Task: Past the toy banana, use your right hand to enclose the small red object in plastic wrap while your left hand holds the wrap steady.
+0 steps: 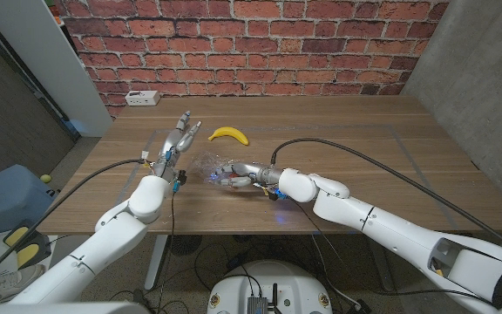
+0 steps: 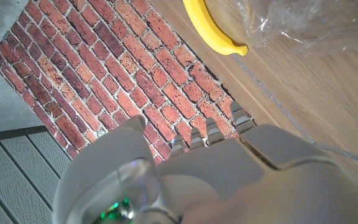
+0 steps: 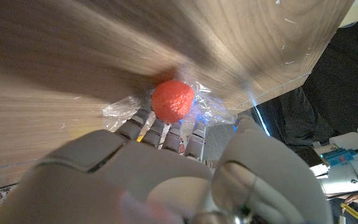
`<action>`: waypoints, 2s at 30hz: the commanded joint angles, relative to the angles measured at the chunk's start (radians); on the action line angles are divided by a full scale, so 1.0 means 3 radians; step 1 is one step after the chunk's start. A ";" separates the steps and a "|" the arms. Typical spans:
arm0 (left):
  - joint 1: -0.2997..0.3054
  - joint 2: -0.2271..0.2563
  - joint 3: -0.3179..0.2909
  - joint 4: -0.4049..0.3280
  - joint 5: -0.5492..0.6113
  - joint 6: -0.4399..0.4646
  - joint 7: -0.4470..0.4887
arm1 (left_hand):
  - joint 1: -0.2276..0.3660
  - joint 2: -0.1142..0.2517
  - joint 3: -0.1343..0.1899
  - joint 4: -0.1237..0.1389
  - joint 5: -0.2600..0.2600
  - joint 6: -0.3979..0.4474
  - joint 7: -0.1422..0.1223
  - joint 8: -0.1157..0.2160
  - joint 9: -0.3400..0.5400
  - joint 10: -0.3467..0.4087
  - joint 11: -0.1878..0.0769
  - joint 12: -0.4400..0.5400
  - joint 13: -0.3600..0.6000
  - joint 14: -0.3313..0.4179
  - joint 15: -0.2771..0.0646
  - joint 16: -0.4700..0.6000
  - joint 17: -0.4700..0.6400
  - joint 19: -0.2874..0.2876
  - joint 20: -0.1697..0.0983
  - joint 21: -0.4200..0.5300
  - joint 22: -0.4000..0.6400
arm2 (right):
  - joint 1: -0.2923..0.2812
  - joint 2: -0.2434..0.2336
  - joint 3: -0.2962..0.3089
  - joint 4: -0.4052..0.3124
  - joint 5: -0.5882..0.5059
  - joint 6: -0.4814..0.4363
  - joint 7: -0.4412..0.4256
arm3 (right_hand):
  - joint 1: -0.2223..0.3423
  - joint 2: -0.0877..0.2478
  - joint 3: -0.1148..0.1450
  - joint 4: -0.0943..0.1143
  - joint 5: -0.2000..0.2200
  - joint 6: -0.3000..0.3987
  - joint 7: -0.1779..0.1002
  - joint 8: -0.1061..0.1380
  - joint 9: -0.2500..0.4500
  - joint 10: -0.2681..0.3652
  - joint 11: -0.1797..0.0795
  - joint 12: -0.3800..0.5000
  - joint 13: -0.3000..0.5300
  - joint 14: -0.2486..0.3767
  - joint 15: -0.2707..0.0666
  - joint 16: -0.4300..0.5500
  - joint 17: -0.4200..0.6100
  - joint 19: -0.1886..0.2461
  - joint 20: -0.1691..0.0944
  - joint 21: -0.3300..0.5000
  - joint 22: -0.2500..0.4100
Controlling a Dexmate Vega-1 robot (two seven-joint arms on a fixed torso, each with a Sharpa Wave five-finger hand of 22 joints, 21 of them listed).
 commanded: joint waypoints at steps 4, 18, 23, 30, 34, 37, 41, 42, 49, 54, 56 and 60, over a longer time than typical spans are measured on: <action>-0.0014 -0.0005 0.0006 0.0045 -0.0058 -0.0067 -0.0072 | -0.0071 -0.0006 0.0007 0.0027 0.0017 -0.0032 0.0013 0.0027 0.0011 -0.0025 0.0018 0.0033 0.0004 -0.0009 0.0019 0.0016 0.0010 -0.0002 0.0021 0.0026 0.0019 | 0.0070 -0.0065 -0.0106 -0.0117 -0.0069 -0.0310 0.0161 | 0.0261 -0.0010 0.0097 -0.0236 -0.0002 0.0039 0.0000 0.0037 0.0004 0.0023 0.0017 0.0036 0.0007 0.0099 -0.0020 0.0028 -0.0007 0.0210 0.0112 0.0042 0.0014; 0.0075 0.0007 -0.0014 0.0013 -0.0065 -0.0086 -0.0046 | -0.0120 -0.0012 0.0011 0.0036 0.0020 -0.0030 0.0010 0.0034 0.0010 -0.0031 0.0015 0.0035 0.0003 -0.0009 0.0019 0.0015 0.0006 -0.0001 0.0023 0.0031 0.0022 | -0.0069 -0.0007 0.0173 0.0185 0.0490 0.0418 -0.0189 | 0.0173 -0.0183 0.0000 -0.0300 -0.0037 -0.0147 0.0019 -0.0020 0.0008 -0.0049 0.0026 0.0018 0.0015 0.0175 0.0019 0.0058 0.0025 0.0305 0.0114 0.0067 0.0025; 0.0093 0.0009 -0.0017 0.0013 -0.0062 -0.0102 -0.0044 | -0.0138 -0.0016 0.0013 0.0036 0.0021 -0.0028 0.0012 0.0036 0.0009 -0.0029 0.0021 0.0038 0.0003 -0.0010 0.0019 0.0014 0.0004 0.0000 0.0028 0.0032 0.0023 | -0.0128 0.0026 0.0267 0.0272 0.0638 0.0649 -0.0321 | 0.0137 -0.0231 -0.0032 -0.0303 -0.0035 -0.0159 0.0029 -0.0013 0.0008 -0.0065 0.0032 0.0017 0.0017 0.0145 0.0035 0.0048 0.0032 0.0289 0.0115 0.0057 0.0027; 0.0098 0.0020 -0.0020 0.0032 -0.0051 -0.0151 -0.0067 | -0.0162 -0.0022 0.0016 0.0035 0.0022 -0.0028 0.0009 0.0038 0.0008 -0.0030 0.0020 0.0040 0.0003 -0.0015 0.0019 0.0012 0.0001 0.0001 0.0027 0.0035 0.0024 | -0.0219 0.0046 0.0395 0.0302 0.0787 0.0884 -0.0480 | 0.0088 -0.0281 -0.0070 -0.0300 -0.0025 -0.0107 0.0055 0.0017 0.0009 -0.0045 0.0039 0.0031 0.0020 0.0158 0.0036 0.0057 0.0042 0.0289 0.0121 0.0055 0.0029; 0.0102 0.0024 -0.0024 0.0046 -0.0057 -0.0179 -0.0086 | -0.0173 -0.0025 0.0017 0.0034 0.0022 -0.0027 0.0008 0.0040 0.0008 -0.0031 0.0019 0.0040 0.0002 -0.0015 0.0021 0.0011 -0.0001 0.0002 0.0032 0.0036 0.0024 | -0.0277 0.0049 0.0467 0.0285 0.0834 0.0956 -0.0579 | 0.0068 -0.0294 -0.0083 -0.0297 -0.0021 -0.0086 0.0058 0.0027 0.0009 -0.0022 0.0039 0.0041 0.0021 0.0164 0.0034 0.0061 0.0046 0.0290 0.0120 0.0054 0.0030; 0.0109 0.0029 -0.0028 0.0054 -0.0059 -0.0198 -0.0097 | -0.0181 -0.0026 0.0018 0.0033 0.0023 -0.0025 0.0007 0.0041 0.0008 -0.0030 0.0022 0.0041 0.0002 -0.0019 0.0017 0.0009 -0.0002 0.0002 0.0032 0.0037 0.0025 | -0.0317 0.0050 0.0520 0.0263 0.0848 0.0982 -0.0662 | 0.0047 -0.0306 -0.0095 -0.0294 -0.0016 -0.0052 0.0069 0.0040 0.0010 -0.0003 0.0042 0.0049 0.0021 0.0179 0.0031 0.0068 0.0050 0.0293 0.0122 0.0054 0.0030; 0.0124 0.0050 -0.0040 0.0064 -0.0068 -0.0228 -0.0128 | -0.0194 -0.0029 0.0021 0.0031 0.0023 -0.0021 0.0006 0.0043 0.0007 -0.0028 0.0021 0.0043 0.0002 -0.0019 0.0017 0.0009 -0.0004 0.0004 0.0032 0.0039 0.0025 | -0.0365 0.0065 0.0590 0.0262 0.0893 0.1044 -0.0761 | 0.0033 -0.0318 -0.0106 -0.0299 -0.0006 0.0017 0.0049 0.0065 0.0010 0.0015 0.0051 0.0056 0.0022 0.0187 0.0030 0.0071 0.0051 0.0297 0.0121 0.0054 0.0031; 0.0127 0.0054 -0.0043 0.0068 -0.0070 -0.0237 -0.0136 | -0.0198 -0.0030 0.0021 0.0030 0.0023 -0.0013 0.0013 0.0046 0.0007 -0.0027 0.0020 0.0044 0.0002 -0.0019 0.0017 0.0009 -0.0004 0.0004 0.0032 0.0039 0.0025 | -0.0375 0.0067 0.0605 0.0258 0.0902 0.1049 -0.0781 | 0.0034 -0.0317 -0.0105 -0.0301 -0.0004 0.0020 0.0047 0.0065 0.0011 0.0020 0.0052 0.0058 0.0022 0.0189 0.0028 0.0071 0.0051 0.0298 0.0121 0.0054 0.0031; 0.0137 0.0082 -0.0080 0.0168 -0.0071 -0.0417 -0.0204 | -0.0226 -0.0041 0.0025 0.0022 0.0024 0.0029 0.0000 0.0061 0.0006 -0.0012 0.0018 0.0052 0.0001 -0.0009 0.0018 0.0012 -0.0009 0.0058 0.0016 0.0063 0.0026 | -0.0466 0.0144 0.0735 0.0314 0.1015 0.1146 -0.0993 | 0.0045 -0.0296 -0.0094 -0.0311 0.0009 0.0028 0.0094 0.0063 0.0011 0.0046 0.0055 0.0067 0.0023 0.0214 0.0013 0.0080 0.0052 0.0311 0.0123 0.0057 0.0032; 0.0113 0.0089 -0.0096 0.0306 -0.0109 -0.0613 -0.0315 | -0.0266 -0.0062 0.0038 -0.0010 0.0023 0.0069 0.0013 0.0066 0.0004 0.0021 0.0068 0.0065 -0.0001 -0.0007 -0.0006 0.0006 -0.0022 0.0104 -0.0219 0.0084 0.0019 | -0.0504 0.0192 0.0803 0.0332 0.1090 0.1158 -0.1096 | 0.0046 -0.0275 -0.0088 -0.0316 0.0015 0.0067 0.0114 0.0073 0.0011 0.0076 0.0062 0.0076 0.0024 0.0253 0.0021 0.0096 0.0054 0.0329 0.0113 0.0063 0.0033; 0.0099 0.0089 -0.0103 0.0364 -0.0128 -0.0686 -0.0360 | -0.0280 -0.0068 0.0048 -0.0027 0.0023 0.0107 0.0040 0.0074 0.0003 0.0044 0.0088 0.0072 -0.0002 0.0001 -0.0013 0.0006 -0.0029 0.0115 -0.0341 0.0088 0.0014 | -0.0522 0.0212 0.0828 0.0336 0.1110 0.1163 -0.1146 | 0.0051 -0.0272 -0.0085 -0.0322 0.0016 0.0075 0.0118 0.0073 0.0012 0.0093 0.0065 0.0081 0.0024 0.0266 0.0020 0.0099 0.0053 0.0334 0.0113 0.0064 0.0033; 0.0050 0.0098 -0.0111 0.0501 -0.0207 -0.0839 -0.0503 | -0.0290 -0.0071 0.0059 -0.0047 0.0023 0.0152 0.0060 0.0082 0.0002 0.0080 0.0092 0.0083 -0.0004 0.0029 -0.0029 0.0012 -0.0036 0.0137 -0.0405 0.0097 0.0008 | -0.0563 0.0255 0.0882 0.0338 0.1166 0.1162 -0.1249 | 0.0055 -0.0265 -0.0081 -0.0329 0.0018 0.0094 0.0145 0.0076 0.0012 0.0117 0.0074 0.0088 0.0024 0.0284 0.0020 0.0104 0.0053 0.0354 0.0112 0.0070 0.0034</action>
